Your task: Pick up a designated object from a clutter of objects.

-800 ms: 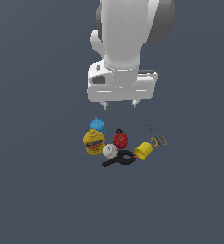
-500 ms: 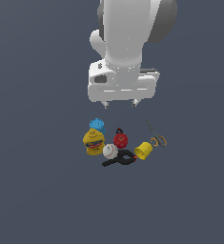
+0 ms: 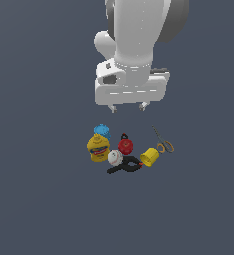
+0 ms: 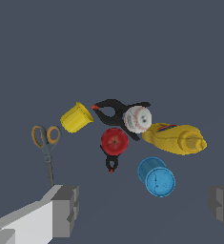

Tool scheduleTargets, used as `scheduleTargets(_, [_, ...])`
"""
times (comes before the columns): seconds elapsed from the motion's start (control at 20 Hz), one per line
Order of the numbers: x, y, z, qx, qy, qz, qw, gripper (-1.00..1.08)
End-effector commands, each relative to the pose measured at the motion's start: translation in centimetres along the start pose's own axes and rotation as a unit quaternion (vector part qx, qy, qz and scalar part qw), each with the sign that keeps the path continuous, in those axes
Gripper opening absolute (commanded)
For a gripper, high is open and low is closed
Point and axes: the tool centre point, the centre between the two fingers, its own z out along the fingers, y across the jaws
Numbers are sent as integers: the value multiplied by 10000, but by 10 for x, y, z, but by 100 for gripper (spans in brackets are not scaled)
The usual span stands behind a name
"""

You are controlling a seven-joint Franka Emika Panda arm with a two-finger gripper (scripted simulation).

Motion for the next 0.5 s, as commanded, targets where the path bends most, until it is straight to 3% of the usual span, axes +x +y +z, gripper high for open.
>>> scheduleTargets(0.0, [0, -1, 1, -3, 0, 0, 10000, 100])
scheduleTargets(0.45, [7, -26, 33, -68, 12, 77, 9999, 100])
